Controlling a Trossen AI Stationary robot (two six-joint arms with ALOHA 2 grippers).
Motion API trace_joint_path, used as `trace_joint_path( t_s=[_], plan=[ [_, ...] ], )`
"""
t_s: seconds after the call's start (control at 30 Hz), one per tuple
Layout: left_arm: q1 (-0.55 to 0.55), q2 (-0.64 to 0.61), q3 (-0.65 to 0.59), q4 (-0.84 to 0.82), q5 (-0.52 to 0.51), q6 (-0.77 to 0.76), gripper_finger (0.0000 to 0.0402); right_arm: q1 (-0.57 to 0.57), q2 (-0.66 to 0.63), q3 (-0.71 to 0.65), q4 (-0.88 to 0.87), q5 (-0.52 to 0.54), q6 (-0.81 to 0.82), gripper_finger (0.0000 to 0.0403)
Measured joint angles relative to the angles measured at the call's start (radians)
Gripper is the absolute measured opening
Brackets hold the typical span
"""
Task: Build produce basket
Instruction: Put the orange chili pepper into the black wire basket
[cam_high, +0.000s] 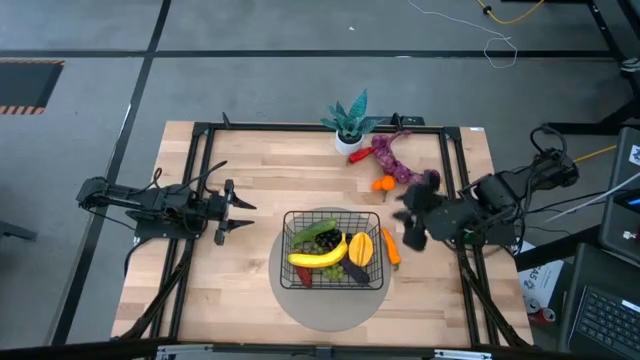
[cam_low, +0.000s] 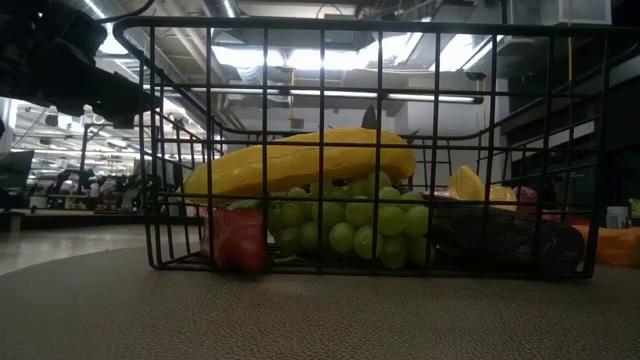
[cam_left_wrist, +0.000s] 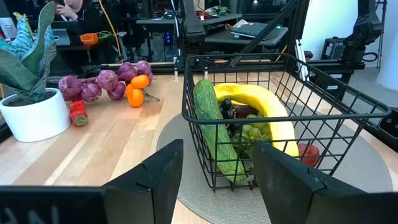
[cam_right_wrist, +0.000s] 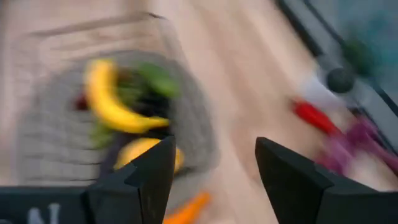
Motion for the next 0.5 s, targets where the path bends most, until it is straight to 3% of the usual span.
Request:
trace_joint_path(
  t_s=[0.17, 0.5],
  plan=[
    [0.000, 0.000, 0.000, 0.000, 0.000, 0.000, 0.0188, -0.069, 0.000, 0.000, -0.205, 0.009, 0.188, 0.0223],
    [0.000, 0.000, 0.000, 0.000, 0.000, 0.000, 0.0188, -0.216, 0.028, 0.000, -0.159, -0.053, 0.186, 0.0223]
  ],
)
